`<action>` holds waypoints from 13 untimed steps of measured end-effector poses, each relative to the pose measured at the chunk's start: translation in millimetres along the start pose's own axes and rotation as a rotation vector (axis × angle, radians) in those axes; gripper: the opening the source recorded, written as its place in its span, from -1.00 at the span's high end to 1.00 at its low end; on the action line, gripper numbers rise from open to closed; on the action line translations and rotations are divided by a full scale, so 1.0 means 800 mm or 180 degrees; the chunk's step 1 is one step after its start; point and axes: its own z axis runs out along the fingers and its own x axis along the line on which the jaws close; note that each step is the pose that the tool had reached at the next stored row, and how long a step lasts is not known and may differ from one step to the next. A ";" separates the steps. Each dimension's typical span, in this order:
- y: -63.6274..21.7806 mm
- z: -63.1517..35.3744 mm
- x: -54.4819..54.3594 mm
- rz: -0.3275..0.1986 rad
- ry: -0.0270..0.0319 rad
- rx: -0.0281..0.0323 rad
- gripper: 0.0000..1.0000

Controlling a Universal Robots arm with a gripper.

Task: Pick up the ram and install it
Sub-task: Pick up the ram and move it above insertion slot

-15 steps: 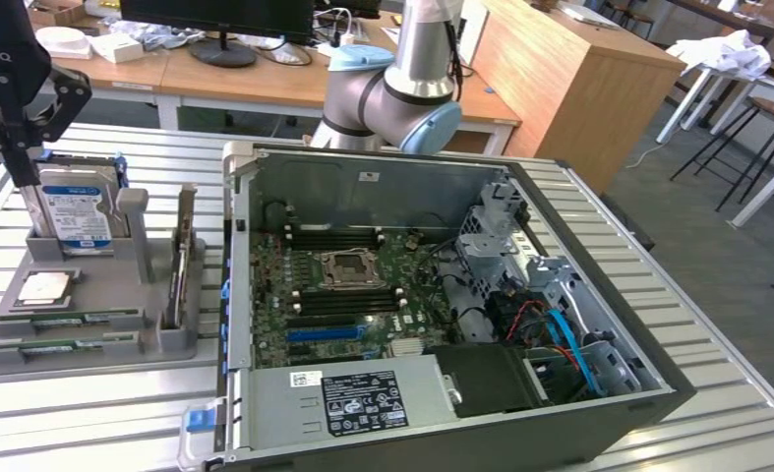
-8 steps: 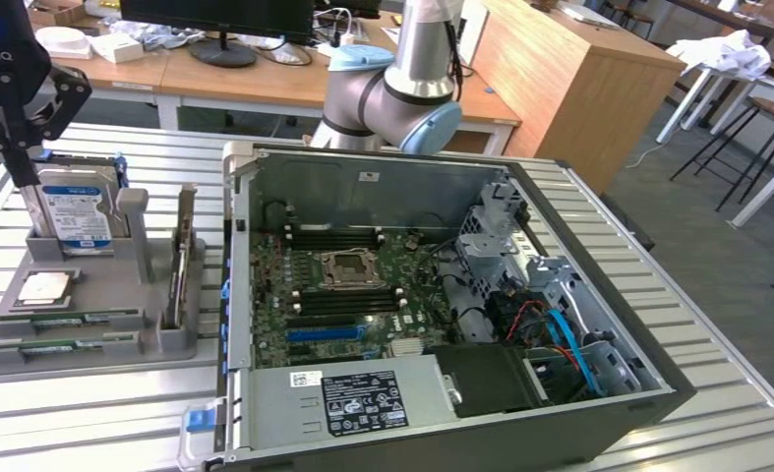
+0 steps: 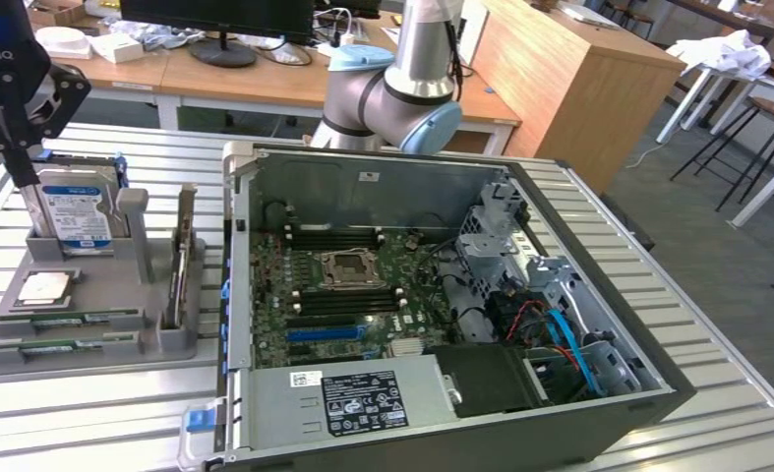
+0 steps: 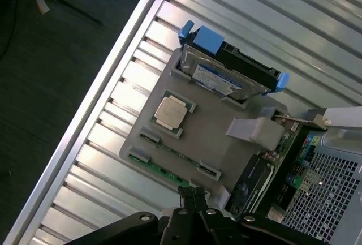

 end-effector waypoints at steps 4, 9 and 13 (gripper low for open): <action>0.000 0.000 0.000 -0.0153 0.0007 -0.0004 0.80; 0.000 0.000 0.000 -0.0339 0.0015 -0.0008 0.80; 0.000 0.000 0.000 -0.0490 0.0022 -0.0011 0.80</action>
